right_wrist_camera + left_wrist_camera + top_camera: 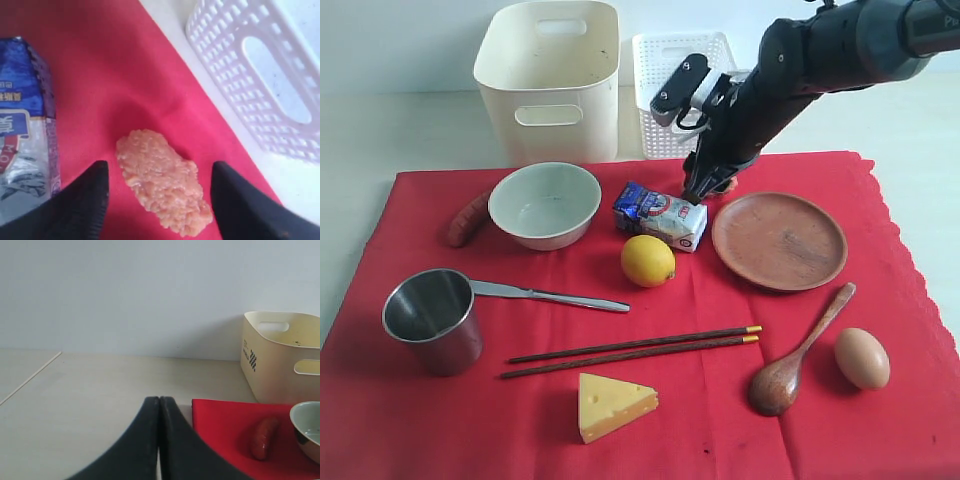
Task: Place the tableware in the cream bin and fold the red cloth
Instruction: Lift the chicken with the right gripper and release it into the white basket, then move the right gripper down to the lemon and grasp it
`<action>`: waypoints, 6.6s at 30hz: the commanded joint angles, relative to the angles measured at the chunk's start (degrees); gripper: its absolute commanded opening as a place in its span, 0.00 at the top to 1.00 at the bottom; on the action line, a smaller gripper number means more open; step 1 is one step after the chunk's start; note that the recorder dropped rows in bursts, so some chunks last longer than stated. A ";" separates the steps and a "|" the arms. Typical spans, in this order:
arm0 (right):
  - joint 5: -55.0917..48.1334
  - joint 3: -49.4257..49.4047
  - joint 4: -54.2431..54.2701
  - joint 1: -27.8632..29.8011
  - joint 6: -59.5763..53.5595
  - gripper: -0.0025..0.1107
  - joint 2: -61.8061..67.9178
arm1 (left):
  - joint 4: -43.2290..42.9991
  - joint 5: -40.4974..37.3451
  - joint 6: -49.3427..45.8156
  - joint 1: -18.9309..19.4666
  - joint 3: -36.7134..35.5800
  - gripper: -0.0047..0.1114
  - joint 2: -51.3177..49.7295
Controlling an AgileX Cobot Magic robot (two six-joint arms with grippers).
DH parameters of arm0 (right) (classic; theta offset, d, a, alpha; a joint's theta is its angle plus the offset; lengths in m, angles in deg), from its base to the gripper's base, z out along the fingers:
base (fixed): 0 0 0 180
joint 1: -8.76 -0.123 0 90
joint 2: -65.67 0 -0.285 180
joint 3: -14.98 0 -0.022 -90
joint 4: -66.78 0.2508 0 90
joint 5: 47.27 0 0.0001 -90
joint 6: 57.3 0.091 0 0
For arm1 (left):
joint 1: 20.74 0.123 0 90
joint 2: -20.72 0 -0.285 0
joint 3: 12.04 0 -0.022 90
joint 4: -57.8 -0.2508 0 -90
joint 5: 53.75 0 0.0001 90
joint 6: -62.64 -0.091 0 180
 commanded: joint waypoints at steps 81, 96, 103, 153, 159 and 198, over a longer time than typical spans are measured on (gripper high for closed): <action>53.28 -0.05 8.88 0.11 8.78 0.32 6.79 | -0.36 0.11 -0.21 0.07 -0.13 0.96 0.30; 8.02 -0.05 10.60 0.11 7.91 0.35 -18.41 | -0.36 0.11 -0.21 0.07 -0.13 0.96 0.30; -7.98 -1.04 11.08 0.11 3.35 0.52 -23.21 | -0.36 0.11 -0.21 0.07 -0.13 0.96 0.30; -3.38 -15.41 28.80 -5.22 -7.74 0.98 -24.33 | -0.36 0.11 -0.21 0.07 -0.13 0.96 0.30; 1.29 -21.44 30.57 -5.22 -7.75 0.98 -27.15 | -0.36 0.11 -0.21 0.07 -0.13 0.96 0.30; 4.98 -20.02 31.10 -12.49 -9.27 0.38 -8.38 | -0.36 0.11 -0.21 0.07 -0.13 0.96 0.30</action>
